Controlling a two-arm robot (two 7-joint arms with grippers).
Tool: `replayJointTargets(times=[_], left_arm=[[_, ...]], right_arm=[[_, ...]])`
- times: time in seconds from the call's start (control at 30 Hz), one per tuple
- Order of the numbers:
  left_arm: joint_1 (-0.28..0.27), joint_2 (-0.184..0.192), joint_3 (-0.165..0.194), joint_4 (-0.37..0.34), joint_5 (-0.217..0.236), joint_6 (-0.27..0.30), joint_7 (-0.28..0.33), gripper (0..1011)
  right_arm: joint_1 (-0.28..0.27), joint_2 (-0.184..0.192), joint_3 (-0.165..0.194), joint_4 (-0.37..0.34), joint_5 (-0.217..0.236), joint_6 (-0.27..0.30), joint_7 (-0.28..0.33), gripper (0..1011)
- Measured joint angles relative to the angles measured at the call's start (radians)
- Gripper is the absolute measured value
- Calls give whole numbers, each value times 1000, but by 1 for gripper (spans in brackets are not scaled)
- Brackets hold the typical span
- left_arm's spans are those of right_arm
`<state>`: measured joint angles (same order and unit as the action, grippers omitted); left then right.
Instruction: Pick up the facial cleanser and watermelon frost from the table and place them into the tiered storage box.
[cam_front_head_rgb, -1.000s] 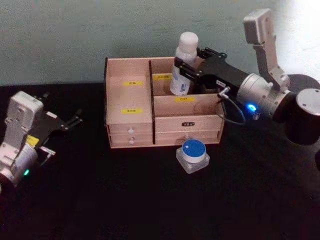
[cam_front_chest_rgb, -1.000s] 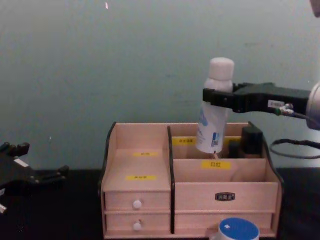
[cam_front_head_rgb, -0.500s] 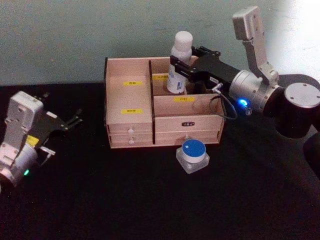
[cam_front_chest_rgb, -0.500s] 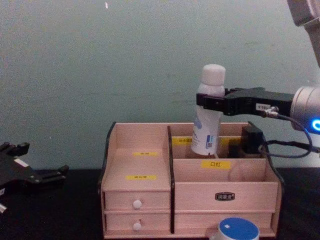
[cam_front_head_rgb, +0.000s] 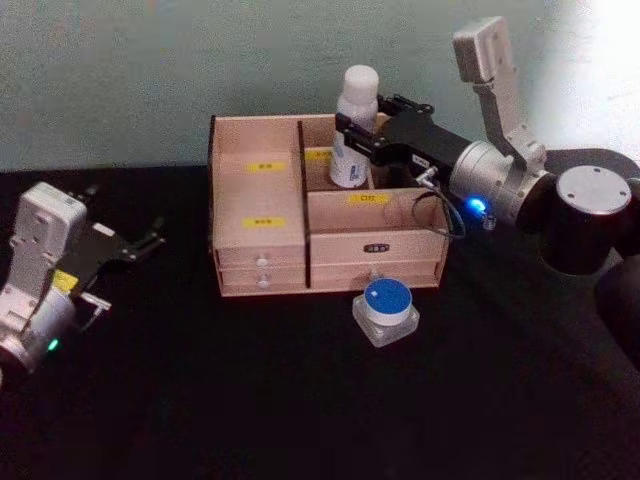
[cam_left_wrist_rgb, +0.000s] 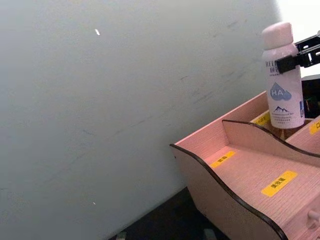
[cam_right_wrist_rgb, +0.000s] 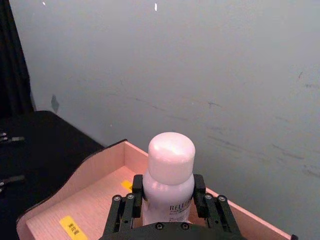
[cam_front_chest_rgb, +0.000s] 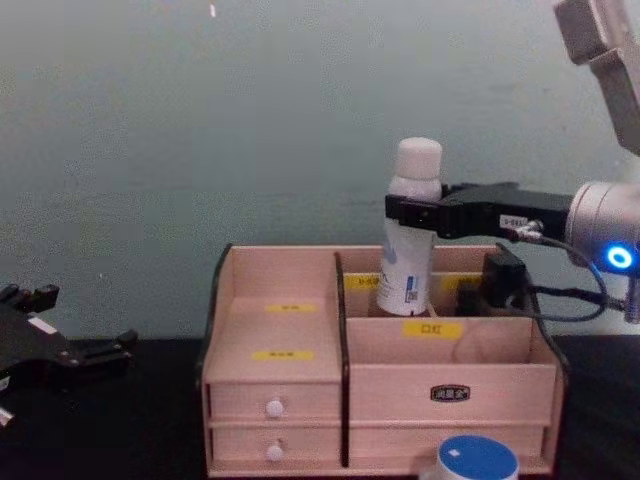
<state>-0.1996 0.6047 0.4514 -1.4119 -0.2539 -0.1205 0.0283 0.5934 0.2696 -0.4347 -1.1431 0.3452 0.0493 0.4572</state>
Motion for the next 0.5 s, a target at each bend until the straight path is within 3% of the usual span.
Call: replayJointTargets(times=[0.5], left_arm=[[0, 0, 0, 0, 0, 0, 0, 1001]], right_arm=[[4, -17, -2, 48, -15, -3, 9, 600]])
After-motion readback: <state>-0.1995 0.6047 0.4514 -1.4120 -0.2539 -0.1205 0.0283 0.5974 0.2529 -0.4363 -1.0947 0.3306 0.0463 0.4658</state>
